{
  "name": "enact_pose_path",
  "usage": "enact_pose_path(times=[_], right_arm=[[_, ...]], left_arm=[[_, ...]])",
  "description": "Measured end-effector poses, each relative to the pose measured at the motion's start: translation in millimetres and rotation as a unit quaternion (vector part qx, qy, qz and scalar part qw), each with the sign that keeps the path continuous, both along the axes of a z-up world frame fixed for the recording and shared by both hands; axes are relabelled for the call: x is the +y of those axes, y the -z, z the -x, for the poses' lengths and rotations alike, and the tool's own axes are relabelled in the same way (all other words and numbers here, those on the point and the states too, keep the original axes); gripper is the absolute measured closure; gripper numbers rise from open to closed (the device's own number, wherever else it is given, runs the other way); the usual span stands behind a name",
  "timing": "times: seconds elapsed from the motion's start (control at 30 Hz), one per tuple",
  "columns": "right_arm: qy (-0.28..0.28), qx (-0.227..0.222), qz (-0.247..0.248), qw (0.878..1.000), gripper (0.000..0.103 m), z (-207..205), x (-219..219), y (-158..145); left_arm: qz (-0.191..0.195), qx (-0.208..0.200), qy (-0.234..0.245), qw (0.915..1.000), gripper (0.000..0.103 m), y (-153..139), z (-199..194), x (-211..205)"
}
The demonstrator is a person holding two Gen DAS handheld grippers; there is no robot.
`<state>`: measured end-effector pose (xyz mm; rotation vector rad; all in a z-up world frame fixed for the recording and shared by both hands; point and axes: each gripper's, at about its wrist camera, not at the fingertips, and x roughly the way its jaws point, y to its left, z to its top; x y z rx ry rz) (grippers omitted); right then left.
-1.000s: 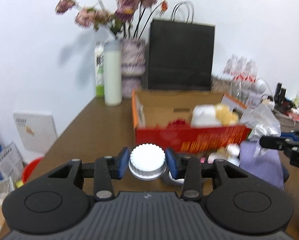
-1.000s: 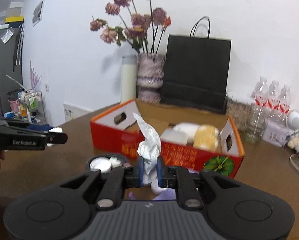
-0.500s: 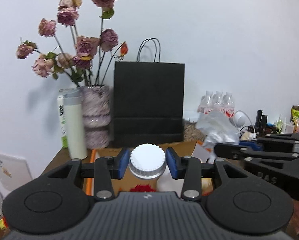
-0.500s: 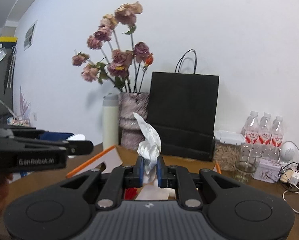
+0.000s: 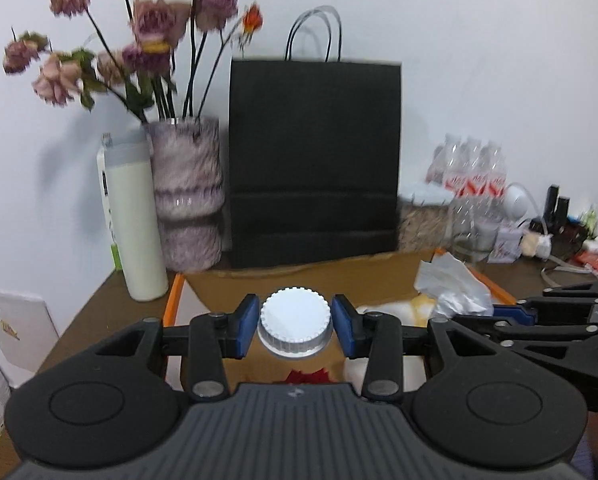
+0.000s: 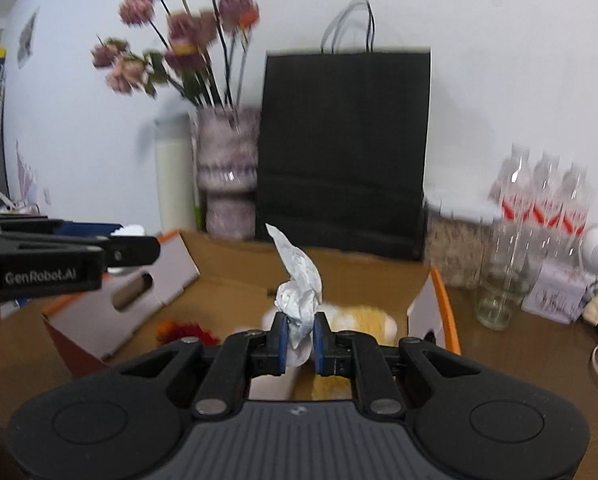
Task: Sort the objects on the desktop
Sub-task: 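Carry cap and tissue into the cardboard box and open both tools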
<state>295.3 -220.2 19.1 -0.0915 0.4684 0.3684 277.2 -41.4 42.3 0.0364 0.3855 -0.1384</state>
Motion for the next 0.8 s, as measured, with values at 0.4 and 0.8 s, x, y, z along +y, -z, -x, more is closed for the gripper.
enact_pose_path(times=[0.4, 0.8], right_arm=[[-0.009, 0.041, 0.016, 0.999, 0.091, -23, 5, 22], [-0.006, 0.043, 0.022, 0.999, 0.079, -19, 7, 25]], left_arm=[[-0.013, 0.047, -0.013, 0.9987, 0.062, 28, -29, 4], [-0.028, 0.055, -0.013, 0.998, 0.027, 37, -30, 0]])
